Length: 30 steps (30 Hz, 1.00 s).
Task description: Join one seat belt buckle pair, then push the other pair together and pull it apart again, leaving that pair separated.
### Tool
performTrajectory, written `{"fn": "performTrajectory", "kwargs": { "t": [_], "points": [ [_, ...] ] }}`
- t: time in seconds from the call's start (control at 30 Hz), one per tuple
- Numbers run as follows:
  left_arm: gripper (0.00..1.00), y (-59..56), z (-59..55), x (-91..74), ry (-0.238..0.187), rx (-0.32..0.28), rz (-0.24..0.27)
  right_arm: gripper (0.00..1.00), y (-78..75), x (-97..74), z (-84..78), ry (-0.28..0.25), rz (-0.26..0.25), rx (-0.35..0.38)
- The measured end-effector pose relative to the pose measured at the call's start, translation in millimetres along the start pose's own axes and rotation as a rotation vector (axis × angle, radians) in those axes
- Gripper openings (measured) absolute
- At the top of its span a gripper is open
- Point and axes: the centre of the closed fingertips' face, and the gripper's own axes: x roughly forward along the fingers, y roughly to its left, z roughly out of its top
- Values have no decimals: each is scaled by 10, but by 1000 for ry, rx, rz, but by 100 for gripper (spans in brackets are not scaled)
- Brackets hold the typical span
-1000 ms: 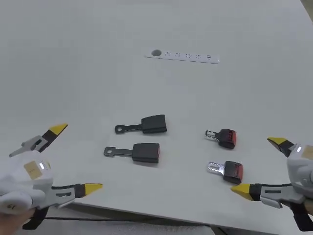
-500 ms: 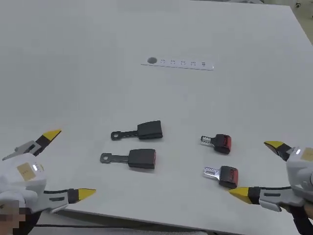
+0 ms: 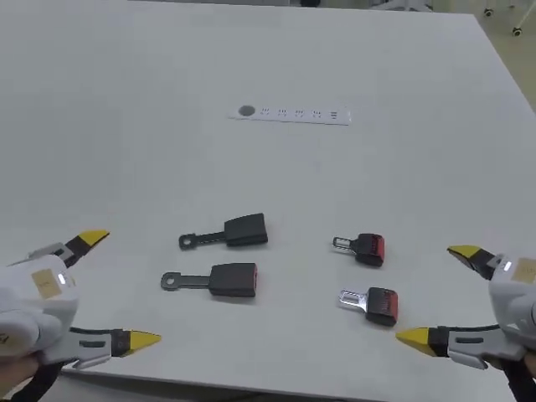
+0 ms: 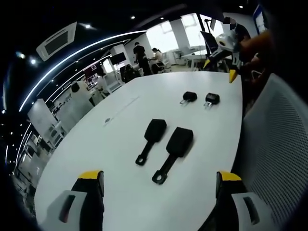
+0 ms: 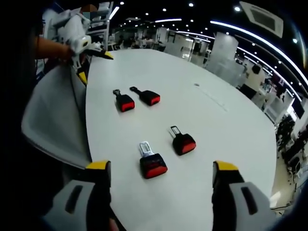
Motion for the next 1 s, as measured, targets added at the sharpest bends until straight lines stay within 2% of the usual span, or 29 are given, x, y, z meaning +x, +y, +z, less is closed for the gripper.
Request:
{"fn": "performTrajectory", "kwargs": {
  "t": [0.03,0.1,0.23,0.3,0.43,0.63,0.77,1.0],
  "points": [
    [98,-30,16,10,7,10,-19,88,2,-3,-1,2,-2,-3],
    [98,-28,39,37,18,38,-19,86,12,-7,-7,4,4,4],
    [97,-35,107,86,20,38,-31,80,33,-35,-10,4,13,4],
    [95,-40,128,105,18,35,-39,79,38,-43,-17,17,16,-25],
    [91,-136,126,170,41,38,-91,75,19,-45,-50,65,12,-130],
    [89,-243,143,275,63,46,-151,73,51,-1,-76,100,40,-158],
    [86,-275,184,332,70,54,-172,68,91,13,-29,90,57,-163],
    [84,-336,256,452,85,99,-232,65,143,75,-30,105,97,-175]
  ]
}}
